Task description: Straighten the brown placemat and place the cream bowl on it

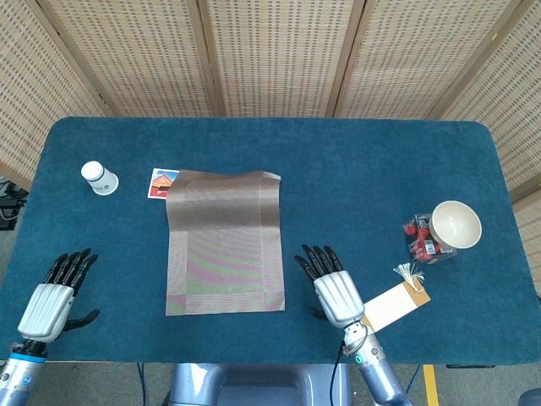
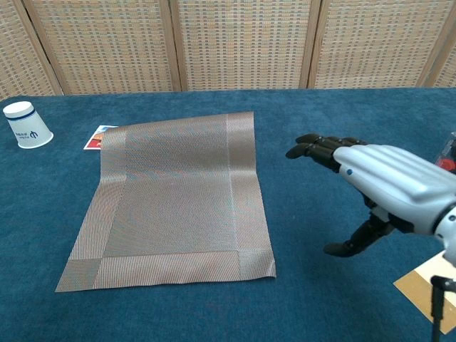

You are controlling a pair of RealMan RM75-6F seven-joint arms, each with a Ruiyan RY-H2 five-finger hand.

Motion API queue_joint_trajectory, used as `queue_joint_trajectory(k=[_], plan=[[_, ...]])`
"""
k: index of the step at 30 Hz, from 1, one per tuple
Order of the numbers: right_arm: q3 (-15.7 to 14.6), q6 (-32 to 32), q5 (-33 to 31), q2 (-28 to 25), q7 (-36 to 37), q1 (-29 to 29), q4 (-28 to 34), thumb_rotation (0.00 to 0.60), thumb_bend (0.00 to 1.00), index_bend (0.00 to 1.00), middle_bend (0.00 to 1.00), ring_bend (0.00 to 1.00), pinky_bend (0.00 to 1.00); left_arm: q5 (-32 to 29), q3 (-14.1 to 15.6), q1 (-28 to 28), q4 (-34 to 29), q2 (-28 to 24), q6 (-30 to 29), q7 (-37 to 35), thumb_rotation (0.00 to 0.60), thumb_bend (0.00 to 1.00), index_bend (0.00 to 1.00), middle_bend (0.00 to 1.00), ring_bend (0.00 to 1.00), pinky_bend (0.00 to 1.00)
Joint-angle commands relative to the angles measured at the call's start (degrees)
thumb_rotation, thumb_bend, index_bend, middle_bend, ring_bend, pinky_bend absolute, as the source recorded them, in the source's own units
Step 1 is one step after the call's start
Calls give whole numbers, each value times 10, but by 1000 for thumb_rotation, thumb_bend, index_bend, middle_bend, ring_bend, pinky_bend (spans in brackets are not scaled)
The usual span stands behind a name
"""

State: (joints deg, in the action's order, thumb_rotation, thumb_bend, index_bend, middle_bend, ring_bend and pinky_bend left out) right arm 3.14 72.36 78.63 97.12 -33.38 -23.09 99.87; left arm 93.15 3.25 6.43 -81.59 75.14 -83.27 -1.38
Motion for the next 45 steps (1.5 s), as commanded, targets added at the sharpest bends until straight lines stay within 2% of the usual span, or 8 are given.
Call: queue_joint_trajectory(k=[1,11,19,33,42,45], plan=[[5,-11,-2,34,5,-9,-29,600,80,197,0,0,0,1,1,0,1,1,0,0,600,160,7,0,0,0],[11,-32,-25,89,11,-18,-104,600,103,206,0,0,0,4,-3,-1,3,0,-13,-3,600,160,7,0,0,0],[9,-59,-57,99,1,-22,-114,600,102,188,0,0,0,1,-3,0,3,0,-10,-5,600,161,7,0,0,0],[18,-64,-73,114,-9,-30,-133,600,106,182,0,0,0,0,-3,1,1,0,-8,-3,600,161,7,0,0,0],[20,-69,-74,133,-1,-35,-165,600,139,189,0,0,0,-4,-3,1,0,-1,-5,-6,600,161,7,0,0,0],[23,-73,-74,141,8,-38,-176,600,187,205,0,0,0,-4,-2,2,0,-1,-3,-5,600,160,7,0,0,0]])
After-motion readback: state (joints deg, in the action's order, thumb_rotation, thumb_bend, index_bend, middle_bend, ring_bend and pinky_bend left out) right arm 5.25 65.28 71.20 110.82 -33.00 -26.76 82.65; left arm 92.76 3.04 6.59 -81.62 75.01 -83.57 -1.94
